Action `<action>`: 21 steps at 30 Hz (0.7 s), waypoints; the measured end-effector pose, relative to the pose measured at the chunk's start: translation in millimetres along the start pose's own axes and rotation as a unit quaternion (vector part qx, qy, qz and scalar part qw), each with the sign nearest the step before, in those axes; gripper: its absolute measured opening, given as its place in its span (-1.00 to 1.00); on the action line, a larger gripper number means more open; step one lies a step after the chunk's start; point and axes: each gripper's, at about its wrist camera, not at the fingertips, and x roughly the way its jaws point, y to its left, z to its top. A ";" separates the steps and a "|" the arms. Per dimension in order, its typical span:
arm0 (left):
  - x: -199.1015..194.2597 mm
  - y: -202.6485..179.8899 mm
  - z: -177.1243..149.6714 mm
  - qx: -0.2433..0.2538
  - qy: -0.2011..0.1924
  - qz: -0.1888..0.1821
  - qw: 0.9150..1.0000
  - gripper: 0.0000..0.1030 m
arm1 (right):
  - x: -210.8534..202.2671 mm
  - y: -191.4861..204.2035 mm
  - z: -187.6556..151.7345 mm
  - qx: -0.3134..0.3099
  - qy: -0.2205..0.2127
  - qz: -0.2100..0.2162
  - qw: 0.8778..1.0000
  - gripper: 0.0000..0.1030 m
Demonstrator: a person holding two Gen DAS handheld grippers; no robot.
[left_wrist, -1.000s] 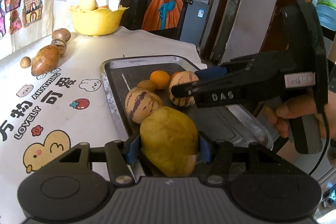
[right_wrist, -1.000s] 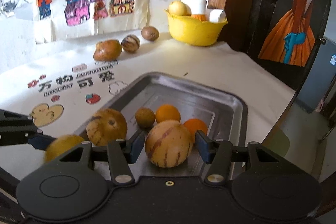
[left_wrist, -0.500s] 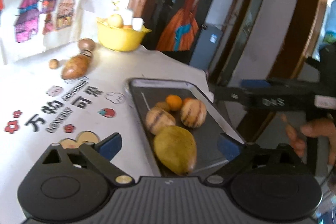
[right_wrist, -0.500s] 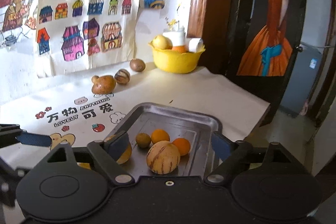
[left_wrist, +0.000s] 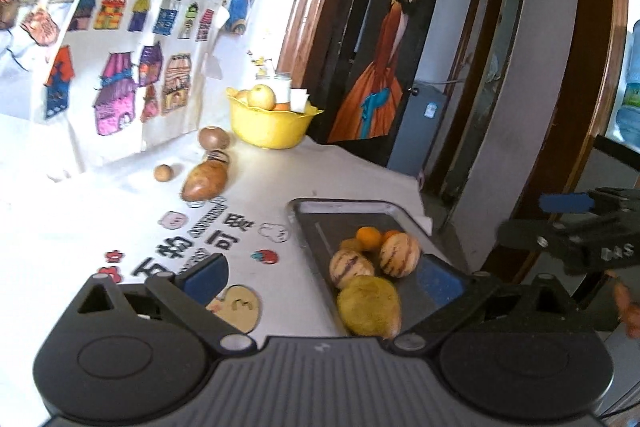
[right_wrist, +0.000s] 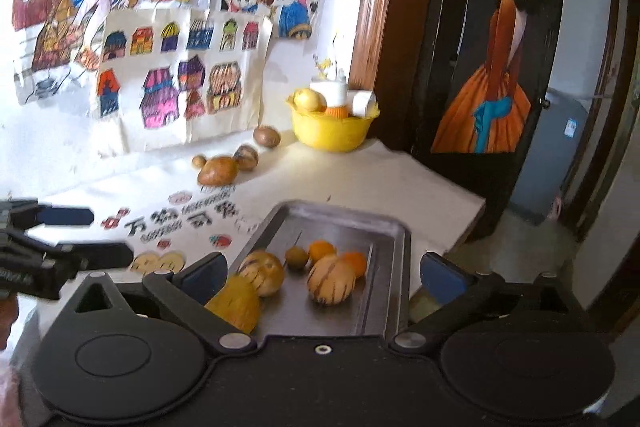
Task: Organize fruits
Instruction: 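Release the pear into the tray with the left tool and withdraw both tools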
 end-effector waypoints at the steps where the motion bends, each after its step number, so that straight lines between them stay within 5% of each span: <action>1: -3.1 0.9 -0.4 0.004 0.006 0.005 1.000 0.99 | -3.4 3.8 -2.1 0.003 0.009 0.003 1.000 0.99; 8: -18.2 7.9 -9.6 0.042 0.060 -0.009 0.997 0.99 | -19.3 29.0 -19.8 0.048 0.068 0.046 0.995 0.99; 21: -32.8 107.0 -17.6 -0.075 0.170 0.004 0.983 0.99 | -14.7 87.6 -25.5 0.065 0.201 0.099 0.972 0.99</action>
